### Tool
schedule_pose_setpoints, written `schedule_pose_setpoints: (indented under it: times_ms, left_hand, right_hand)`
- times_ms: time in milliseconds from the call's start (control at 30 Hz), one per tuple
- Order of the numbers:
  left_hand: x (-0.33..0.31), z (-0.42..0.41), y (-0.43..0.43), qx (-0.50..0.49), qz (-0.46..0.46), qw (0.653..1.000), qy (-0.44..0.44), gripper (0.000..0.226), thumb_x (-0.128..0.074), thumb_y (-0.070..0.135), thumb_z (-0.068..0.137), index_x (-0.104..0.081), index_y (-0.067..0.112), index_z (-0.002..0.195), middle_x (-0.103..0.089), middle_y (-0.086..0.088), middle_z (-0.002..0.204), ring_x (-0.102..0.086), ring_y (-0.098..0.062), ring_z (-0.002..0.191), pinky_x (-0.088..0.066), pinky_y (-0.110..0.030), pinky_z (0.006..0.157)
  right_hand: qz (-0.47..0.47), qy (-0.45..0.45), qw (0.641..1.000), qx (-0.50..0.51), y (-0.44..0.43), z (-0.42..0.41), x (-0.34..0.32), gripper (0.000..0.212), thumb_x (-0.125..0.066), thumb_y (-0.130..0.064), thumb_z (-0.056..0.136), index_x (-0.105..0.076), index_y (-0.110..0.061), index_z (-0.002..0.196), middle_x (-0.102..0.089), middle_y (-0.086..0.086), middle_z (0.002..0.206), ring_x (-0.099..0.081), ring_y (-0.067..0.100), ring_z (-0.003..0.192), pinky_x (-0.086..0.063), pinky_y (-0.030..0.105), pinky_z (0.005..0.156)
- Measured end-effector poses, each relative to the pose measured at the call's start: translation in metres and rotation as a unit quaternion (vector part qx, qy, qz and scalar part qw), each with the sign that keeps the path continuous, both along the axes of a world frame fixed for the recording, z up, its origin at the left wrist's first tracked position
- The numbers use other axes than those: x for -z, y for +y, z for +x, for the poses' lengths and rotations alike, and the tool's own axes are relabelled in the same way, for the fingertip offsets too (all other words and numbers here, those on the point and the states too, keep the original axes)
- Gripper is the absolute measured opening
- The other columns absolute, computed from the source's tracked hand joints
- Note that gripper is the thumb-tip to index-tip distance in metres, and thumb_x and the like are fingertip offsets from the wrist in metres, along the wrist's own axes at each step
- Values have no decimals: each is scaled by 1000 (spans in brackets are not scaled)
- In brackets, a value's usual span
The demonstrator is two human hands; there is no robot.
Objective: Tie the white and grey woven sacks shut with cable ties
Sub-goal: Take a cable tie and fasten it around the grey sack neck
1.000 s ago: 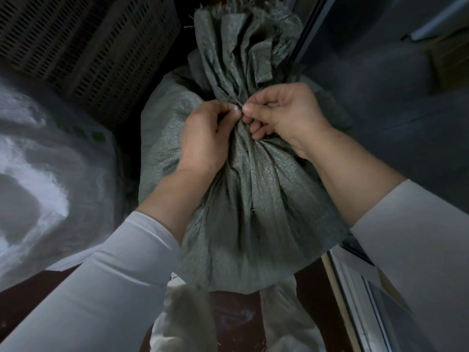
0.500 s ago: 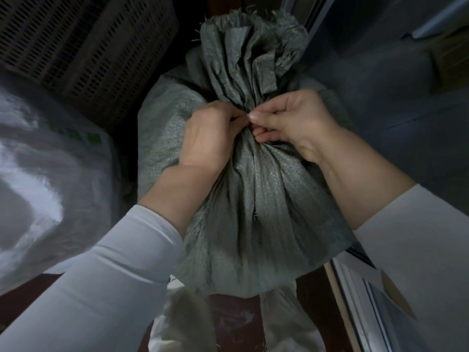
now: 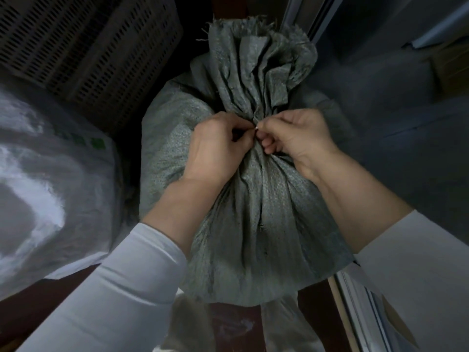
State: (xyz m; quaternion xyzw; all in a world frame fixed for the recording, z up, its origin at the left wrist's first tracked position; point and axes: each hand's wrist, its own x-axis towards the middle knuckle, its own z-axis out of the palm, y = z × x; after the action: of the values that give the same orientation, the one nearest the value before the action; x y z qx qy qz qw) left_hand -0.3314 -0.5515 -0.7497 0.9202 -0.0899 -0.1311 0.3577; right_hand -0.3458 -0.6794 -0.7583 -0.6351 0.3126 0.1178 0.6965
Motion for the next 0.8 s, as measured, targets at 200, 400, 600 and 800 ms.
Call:
schedule_pose_setpoints:
  times_ms: [200, 400, 600, 800]
  left_hand:
    - [1, 2, -2, 6, 0, 1000, 13, 20, -66, 22, 83, -73, 15, 101, -69, -7, 102, -62, -21, 92, -39, -20, 76]
    - [4, -3, -5, -3, 10, 1000, -17, 18, -62, 23, 87, -71, 12, 98, -66, -9, 102, -60, -25, 97, -43, -33, 81]
    - [5, -2, -7, -16, 12, 1000, -10, 21, -62, 27, 87, -71, 13, 99, -67, -7, 104, -60, -23, 98, -41, -29, 79]
    - [4, 3, -7, -12, 12, 1000, 7, 22, -61, 29, 87, -71, 13, 99, -67, -10, 104, -60, -26, 98, -44, -32, 78]
  right_hand:
    - [-6, -32, 999, -8, -1, -6, 6, 25, -57, 5, 85, -60, -9, 64, -57, -5, 44, -47, 3, 37, -40, 16, 36]
    - [41, -50, 998, -18, -7, -12, 6, 13, -61, 1, 85, -64, -6, 75, -62, -4, 51, -53, 3, 44, -46, 15, 45]
    - [69, -38, 997, 0, -9, -13, 4, 12, -57, 1, 88, -64, -3, 80, -63, -2, 54, -57, 3, 47, -51, 14, 49]
    - [40, -71, 997, 2, -4, -16, 5, 13, -58, 4, 86, -64, -5, 79, -63, -5, 51, -56, 0, 46, -49, 13, 48]
